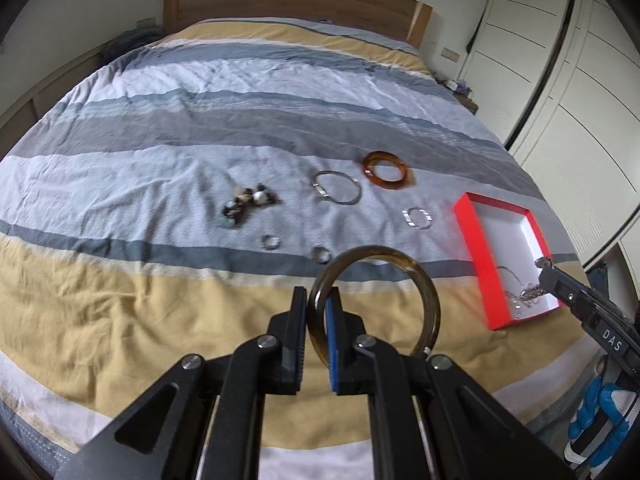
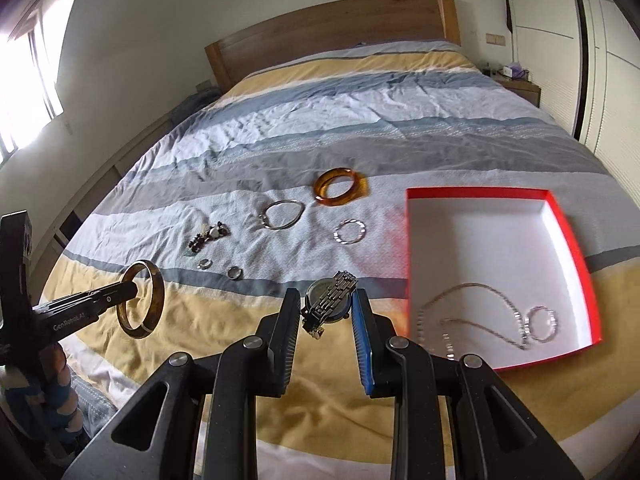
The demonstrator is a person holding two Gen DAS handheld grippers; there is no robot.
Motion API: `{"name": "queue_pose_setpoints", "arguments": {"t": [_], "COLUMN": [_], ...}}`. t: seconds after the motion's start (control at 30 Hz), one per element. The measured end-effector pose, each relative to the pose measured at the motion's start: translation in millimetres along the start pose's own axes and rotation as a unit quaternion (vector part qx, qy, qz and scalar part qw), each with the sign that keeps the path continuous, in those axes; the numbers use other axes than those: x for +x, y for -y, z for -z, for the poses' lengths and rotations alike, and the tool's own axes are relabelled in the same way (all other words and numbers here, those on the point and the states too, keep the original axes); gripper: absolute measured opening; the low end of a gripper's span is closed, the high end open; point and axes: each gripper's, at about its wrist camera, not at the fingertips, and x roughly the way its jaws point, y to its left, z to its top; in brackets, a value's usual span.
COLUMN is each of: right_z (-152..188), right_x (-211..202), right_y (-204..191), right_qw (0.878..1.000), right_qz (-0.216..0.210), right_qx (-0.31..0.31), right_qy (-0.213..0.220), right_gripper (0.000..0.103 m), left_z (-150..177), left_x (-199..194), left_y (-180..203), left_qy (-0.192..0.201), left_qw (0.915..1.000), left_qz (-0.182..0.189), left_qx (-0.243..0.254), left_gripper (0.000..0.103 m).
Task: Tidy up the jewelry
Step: 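Carry bangle and watch into the red box and open both tools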
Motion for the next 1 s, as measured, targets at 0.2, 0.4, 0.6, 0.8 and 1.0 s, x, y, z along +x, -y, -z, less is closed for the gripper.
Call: {"name": "queue_pose_setpoints", "arguments": {"t": [0.2,0.4,0.6,0.8,1.0], "right_z": [-10.8,-20.0,-22.9,-16.6,-7.1], "right_x": [-25.2,-24.9,1.5,37.8,64.0], "right_y": [57.3,115.2,154.0,177.8,192.4], "right_qw": [0.999,0.997,0.996,0.995,0.993], "right_qz": [0.04,0.073,0.082,0.083,0.092], "right_qx": [0.007,0.029,0.032,0.036,0.038], "right_qy": [0.015,0.015,-0.008,-0.036,-0.062], "right_gripper": [0.026,0.026,0.026,0.026,0.026], "left_z": [-17.1,-34.6,-44.7,-44.7,-37.2], "left_x": [16.5,48.5,96.7,149.7,178.7], "left_y": [92.3,165.4,210.9,234.1,240.1], "left_qy": [-0.008,-0.016,-0.032,-0.055,-0.067], "left_qw": [0.9967,0.991,0.9888,0.9869,0.9844], "left_qz": [0.055,0.087,0.076,0.047,0.03], "left_qx": [0.059,0.1,0.125,0.144,0.16], "left_gripper": [0.008,0.008,0.008,0.008,0.008]}}
